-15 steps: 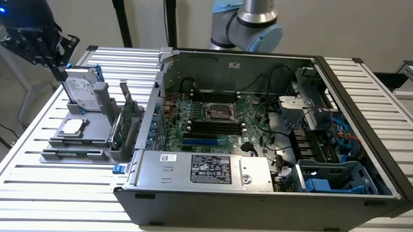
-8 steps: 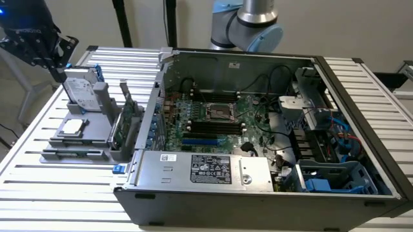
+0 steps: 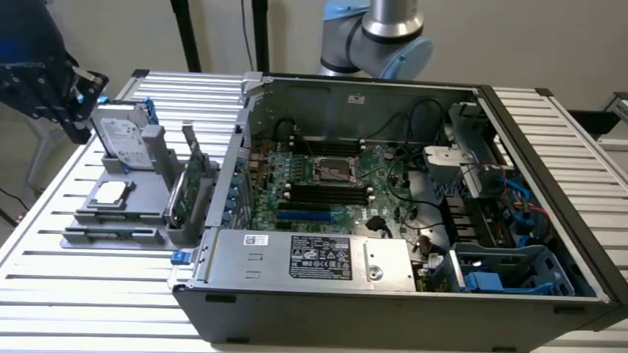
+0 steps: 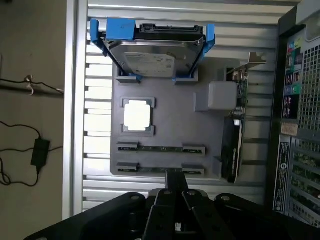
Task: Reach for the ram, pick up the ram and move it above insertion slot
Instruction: 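Reach for the ram, then pick up the ram and move it above insertion slot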
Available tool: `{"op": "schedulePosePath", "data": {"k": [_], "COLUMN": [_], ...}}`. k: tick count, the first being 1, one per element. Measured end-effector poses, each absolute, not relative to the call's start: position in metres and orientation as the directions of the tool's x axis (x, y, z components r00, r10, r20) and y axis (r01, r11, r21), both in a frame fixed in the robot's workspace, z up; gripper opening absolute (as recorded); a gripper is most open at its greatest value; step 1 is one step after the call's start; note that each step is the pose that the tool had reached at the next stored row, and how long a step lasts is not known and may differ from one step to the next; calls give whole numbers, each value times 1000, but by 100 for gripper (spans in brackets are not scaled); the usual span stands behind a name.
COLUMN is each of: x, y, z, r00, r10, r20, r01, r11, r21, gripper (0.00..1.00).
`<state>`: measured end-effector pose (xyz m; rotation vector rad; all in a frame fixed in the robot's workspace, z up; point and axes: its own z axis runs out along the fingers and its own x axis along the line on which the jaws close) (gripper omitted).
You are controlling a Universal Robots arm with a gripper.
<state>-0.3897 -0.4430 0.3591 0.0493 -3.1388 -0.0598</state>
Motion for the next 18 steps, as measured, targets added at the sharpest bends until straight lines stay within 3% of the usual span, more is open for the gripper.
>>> {"op": "schedulePosePath", "data": {"k": [18], "x": [-392], "y": [-460], "z": [343], "r00": [-999], "r10": [-35], "r20": [4], "r01": [-34], "r11": [999], "r21": [39], "gripper": [11]}}
